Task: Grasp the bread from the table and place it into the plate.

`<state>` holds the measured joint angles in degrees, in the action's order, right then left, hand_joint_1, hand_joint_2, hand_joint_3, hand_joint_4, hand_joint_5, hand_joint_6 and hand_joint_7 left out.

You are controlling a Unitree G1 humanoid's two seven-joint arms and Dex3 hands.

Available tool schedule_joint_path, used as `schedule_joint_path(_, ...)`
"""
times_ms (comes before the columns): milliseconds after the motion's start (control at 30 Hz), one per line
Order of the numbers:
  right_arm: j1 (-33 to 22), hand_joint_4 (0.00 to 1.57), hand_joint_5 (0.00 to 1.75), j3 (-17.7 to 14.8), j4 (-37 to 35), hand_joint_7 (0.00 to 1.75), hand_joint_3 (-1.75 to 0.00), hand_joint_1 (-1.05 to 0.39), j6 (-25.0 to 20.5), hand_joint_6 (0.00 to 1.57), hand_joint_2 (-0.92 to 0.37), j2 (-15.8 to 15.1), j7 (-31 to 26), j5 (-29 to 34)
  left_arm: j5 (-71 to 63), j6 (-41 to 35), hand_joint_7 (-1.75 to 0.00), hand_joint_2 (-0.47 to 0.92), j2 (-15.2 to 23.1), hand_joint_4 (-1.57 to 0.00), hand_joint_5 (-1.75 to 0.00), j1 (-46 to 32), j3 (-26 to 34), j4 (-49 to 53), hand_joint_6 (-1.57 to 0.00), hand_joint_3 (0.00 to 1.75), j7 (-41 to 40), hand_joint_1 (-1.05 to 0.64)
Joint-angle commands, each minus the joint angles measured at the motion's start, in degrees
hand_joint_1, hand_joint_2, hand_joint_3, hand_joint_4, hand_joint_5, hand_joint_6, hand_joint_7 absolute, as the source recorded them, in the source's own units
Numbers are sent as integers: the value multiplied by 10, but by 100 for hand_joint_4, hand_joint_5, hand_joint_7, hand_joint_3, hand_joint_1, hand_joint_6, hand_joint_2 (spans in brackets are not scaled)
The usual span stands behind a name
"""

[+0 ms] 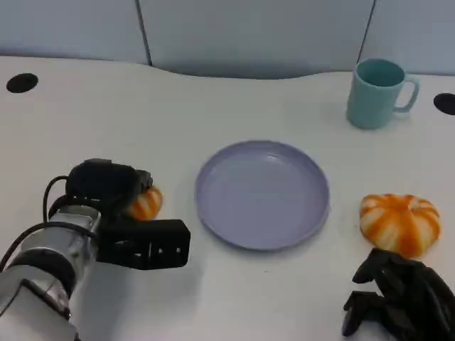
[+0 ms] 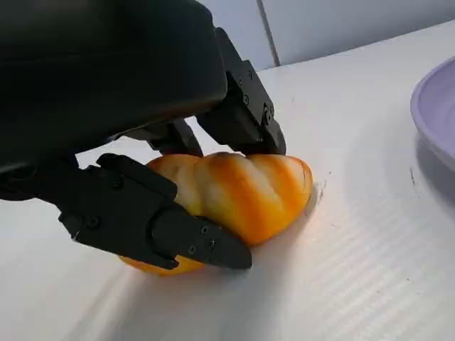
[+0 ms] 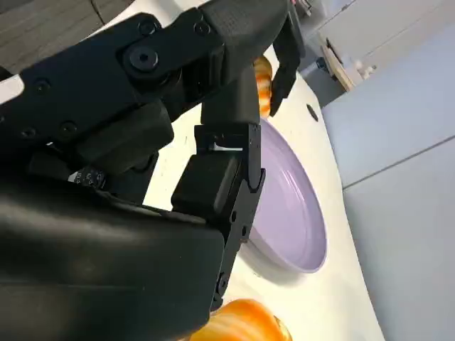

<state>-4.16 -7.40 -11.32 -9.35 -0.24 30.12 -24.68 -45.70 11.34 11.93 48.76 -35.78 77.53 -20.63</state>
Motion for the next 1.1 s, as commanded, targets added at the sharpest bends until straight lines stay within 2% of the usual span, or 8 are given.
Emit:
schedule_joint_path(33, 0, 137, 90, -6, 3, 90, 0, -85, -2, 120, -79, -7, 4, -9, -4, 12, -132, 92, 6, -64, -172, -40, -6, 11, -67, 21, -18, -28)
schedule_joint_path(100, 2, 137, 89, -6, 3, 90, 0, -85, -5, 121, -79, -8, 3, -9, -5, 17, -155, 92, 6, -64, -174, -44, -7, 11, -57, 26, -35, -26)
schedule_joint_path(233, 4, 139, 89, -4, 4, 88, 0, -86, -6, 123, -79, -8, -2, -4, 9, 42, -167, 92, 8, -69, -175, -46, 7, 8, -52, 25, -58, -22)
schedule_joint_path(300, 5, 139, 89, -3, 3, 88, 0, -87, -5, 123, -79, -9, -3, -2, 10, 54, -173, 92, 11, -71, -175, -44, 9, 7, -51, 36, -68, -22)
schedule_joint_path(367, 8, 139, 89, -3, -3, 88, 0, -87, -1, 123, -79, -9, 0, -3, 9, 61, -173, 92, 15, -73, -175, -37, 10, 6, -50, 39, -75, -24)
schedule_joint_path(433, 12, 139, 88, -3, -7, 87, 0, -88, 0, 123, -79, -9, 2, -2, 15, 70, -160, 92, 18, -72, -175, -32, 18, 4, -52, 28, -80, -23)
schedule_joint_path(567, 16, 139, 87, -3, -13, 87, 0, -86, -1, 122, -80, -9, 1, -2, 30, 97, -174, 91, 28, -77, -175, -22, 36, -1, -58, 45, -91, -17)
schedule_joint_path(1100, 28, 141, 85, -2, -30, 88, 0, -86, 1, 121, -79, -3, -6, 0, 21, 164, -175, 82, 56, -84, -175, 19, 46, -13, -66, 51, -149, -13)
